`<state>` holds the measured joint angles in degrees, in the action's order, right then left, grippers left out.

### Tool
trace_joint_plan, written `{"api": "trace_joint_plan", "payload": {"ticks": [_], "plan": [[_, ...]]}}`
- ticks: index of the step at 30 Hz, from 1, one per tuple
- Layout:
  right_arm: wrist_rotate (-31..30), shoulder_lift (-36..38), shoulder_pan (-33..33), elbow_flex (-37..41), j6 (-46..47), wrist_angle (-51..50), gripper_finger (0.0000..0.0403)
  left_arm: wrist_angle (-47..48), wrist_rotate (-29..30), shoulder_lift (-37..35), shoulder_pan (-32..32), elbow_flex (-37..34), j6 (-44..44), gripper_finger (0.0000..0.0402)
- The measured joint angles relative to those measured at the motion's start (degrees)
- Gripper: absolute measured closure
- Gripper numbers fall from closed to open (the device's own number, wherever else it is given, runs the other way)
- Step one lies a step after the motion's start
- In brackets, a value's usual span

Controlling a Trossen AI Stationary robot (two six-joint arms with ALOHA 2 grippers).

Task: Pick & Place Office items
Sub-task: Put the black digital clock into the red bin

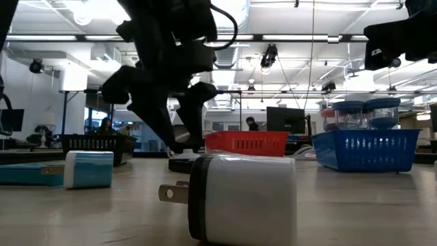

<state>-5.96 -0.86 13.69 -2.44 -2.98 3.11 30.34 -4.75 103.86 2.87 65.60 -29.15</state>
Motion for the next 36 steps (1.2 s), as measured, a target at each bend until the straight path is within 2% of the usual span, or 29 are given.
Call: {"api": "trace_joint_plan", "payload": {"ticks": [5,10,24,29,36], "plan": [[0.0,0.0,0.0,0.0,0.0,-0.4,0.039,0.2,0.0,1.7,0.0,0.4,-3.8,0.0095],[0.0,0.0,0.0,0.0,-0.1,-1.2,0.039,0.1,0.0,3.1,0.0,0.4,-6.7,0.0098],[0.0,0.0,0.0,0.0,-0.2,-1.2,0.039,-2.0,-0.5,7.5,-0.1,0.5,-7.5,0.0103],[0.0,0.0,0.0,0.0,-0.2,-1.2,0.039,-1.6,-0.9,7.5,-0.1,0.5,-7.5,0.0151],[0.0,0.0,0.0,0.0,-0.2,-1.2,0.039,-0.8,-0.9,7.3,0.0,0.8,-7.6,0.0278]]}}
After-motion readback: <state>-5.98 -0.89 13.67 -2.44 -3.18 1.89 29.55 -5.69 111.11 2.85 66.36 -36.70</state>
